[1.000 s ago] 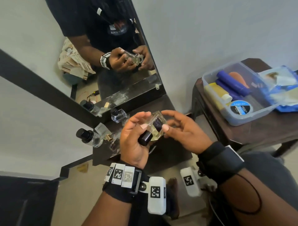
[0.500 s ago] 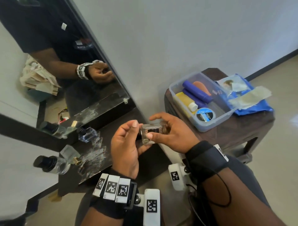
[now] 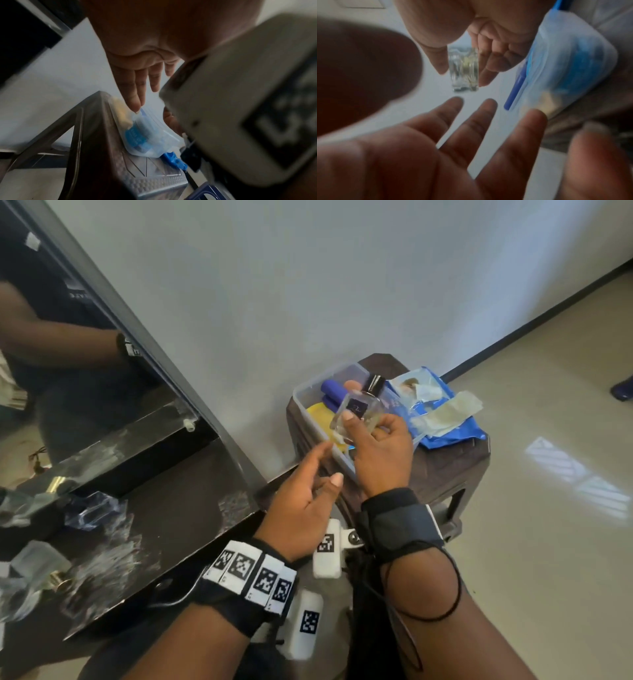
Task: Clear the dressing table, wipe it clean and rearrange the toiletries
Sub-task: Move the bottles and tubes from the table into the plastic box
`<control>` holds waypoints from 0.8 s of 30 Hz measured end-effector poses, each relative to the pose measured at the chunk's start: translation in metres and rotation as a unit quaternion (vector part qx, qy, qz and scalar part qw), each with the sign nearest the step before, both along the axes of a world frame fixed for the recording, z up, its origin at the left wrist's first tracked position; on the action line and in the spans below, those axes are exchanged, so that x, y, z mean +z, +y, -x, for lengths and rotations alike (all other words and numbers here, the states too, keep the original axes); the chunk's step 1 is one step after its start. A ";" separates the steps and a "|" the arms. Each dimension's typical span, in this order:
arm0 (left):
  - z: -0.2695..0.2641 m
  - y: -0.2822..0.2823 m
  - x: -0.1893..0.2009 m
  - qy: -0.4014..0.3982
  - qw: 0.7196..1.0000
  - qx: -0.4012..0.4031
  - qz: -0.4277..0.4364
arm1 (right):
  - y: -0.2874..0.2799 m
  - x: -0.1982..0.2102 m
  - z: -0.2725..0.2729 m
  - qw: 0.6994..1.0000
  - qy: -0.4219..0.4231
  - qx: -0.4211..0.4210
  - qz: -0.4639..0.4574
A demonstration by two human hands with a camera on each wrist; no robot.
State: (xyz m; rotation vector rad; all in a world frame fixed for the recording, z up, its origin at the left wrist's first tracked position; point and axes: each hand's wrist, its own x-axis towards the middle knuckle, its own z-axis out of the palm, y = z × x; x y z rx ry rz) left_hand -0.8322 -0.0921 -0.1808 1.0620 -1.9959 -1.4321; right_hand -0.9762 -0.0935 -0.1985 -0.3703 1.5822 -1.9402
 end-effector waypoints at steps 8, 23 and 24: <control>0.025 -0.029 -0.016 -0.247 0.948 -0.115 0.165 | 0.009 -0.018 0.048 0.971 0.166 -0.105 -0.140; 0.017 -0.032 -0.019 -0.235 0.957 -0.107 0.132 | 0.002 -0.026 0.039 0.930 0.267 -0.071 -0.244; 0.017 -0.032 -0.020 -0.227 0.960 -0.103 0.125 | 0.002 -0.026 0.040 0.926 0.270 -0.070 -0.256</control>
